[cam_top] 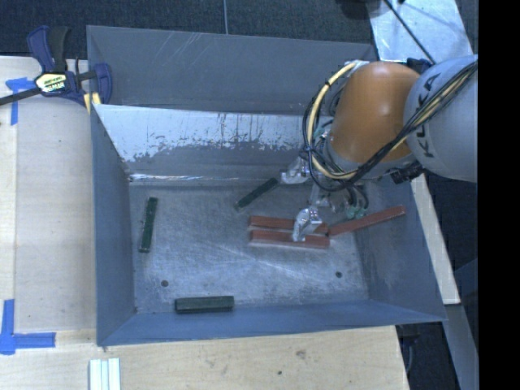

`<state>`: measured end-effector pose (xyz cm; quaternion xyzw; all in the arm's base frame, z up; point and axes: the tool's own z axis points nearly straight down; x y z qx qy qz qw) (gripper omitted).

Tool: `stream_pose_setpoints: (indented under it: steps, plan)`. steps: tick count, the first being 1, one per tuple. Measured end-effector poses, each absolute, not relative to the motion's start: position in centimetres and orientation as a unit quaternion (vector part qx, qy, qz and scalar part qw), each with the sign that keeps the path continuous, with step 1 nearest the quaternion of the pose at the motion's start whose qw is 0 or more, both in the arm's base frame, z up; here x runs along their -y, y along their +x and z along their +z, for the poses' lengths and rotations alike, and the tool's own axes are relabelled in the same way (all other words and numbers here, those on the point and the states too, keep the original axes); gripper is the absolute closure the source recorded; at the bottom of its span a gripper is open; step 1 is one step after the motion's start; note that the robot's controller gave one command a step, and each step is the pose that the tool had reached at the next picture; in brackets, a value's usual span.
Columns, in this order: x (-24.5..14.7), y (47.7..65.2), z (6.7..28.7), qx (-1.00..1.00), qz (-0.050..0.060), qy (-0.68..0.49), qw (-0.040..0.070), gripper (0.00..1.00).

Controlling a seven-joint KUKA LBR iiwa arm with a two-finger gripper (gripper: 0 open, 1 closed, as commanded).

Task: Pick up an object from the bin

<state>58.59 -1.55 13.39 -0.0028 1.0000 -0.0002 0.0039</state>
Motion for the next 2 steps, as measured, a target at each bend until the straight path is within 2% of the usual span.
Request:
stream_pose_setpoints:
  steps: [1,2]
  plan:
    - [2.3,57.9,8.8,-1.000,0.000,0.004,-0.001,0.00]
    - [1.6,58.2,11.5,-0.995,0.000,0.103,0.002,0.00]
